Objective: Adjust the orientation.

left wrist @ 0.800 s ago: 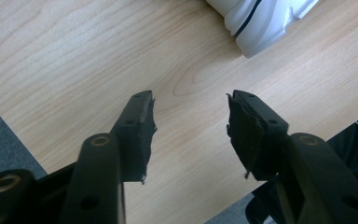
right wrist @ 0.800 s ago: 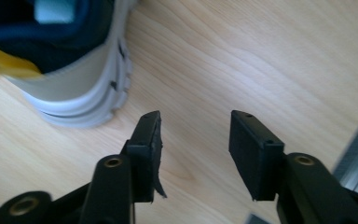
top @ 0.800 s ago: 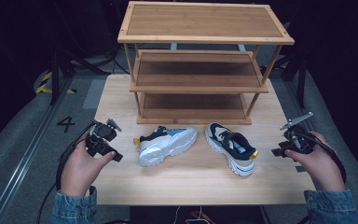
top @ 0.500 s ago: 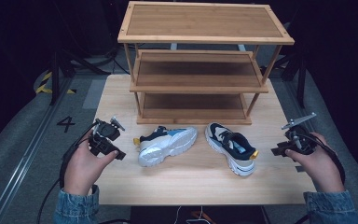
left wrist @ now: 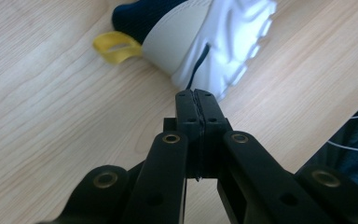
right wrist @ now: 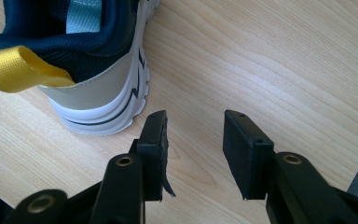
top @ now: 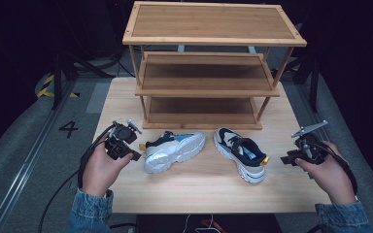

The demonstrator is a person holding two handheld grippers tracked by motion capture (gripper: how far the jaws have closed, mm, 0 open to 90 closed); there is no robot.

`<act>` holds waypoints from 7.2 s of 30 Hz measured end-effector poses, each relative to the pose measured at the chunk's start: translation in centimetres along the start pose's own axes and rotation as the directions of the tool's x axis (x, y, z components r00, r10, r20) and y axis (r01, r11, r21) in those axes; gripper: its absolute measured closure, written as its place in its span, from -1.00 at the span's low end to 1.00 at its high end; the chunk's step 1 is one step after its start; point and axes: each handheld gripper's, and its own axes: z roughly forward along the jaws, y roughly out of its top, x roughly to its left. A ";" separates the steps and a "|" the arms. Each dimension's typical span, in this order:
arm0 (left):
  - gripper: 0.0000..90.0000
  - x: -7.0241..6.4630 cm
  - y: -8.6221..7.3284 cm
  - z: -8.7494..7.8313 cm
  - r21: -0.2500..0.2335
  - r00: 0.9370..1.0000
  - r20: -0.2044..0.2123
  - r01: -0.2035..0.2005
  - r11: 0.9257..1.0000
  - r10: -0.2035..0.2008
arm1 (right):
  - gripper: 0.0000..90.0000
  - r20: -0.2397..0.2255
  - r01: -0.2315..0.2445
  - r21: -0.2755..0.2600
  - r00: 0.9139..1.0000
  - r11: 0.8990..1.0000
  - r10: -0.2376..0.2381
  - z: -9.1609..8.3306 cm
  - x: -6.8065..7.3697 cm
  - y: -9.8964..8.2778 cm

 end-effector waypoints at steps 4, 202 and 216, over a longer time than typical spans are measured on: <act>1.00 -0.3 0.4 0.2 0.000 1.000 0.005 -0.010 1.000 0.010 | 0.37 -0.001 -0.002 0.000 1.000 1.000 0.002 0.1 0.1 0.0; 0.34 -7.8 5.8 4.4 0.135 0.971 0.054 -0.239 0.962 0.234 | 0.22 0.014 0.003 0.015 1.000 1.000 -0.003 0.7 0.9 -1.9; -0.14 -11.8 7.4 2.8 0.073 0.915 0.004 -0.402 0.913 0.403 | 0.15 0.015 -0.007 -0.001 1.000 1.000 0.007 0.1 1.0 -2.9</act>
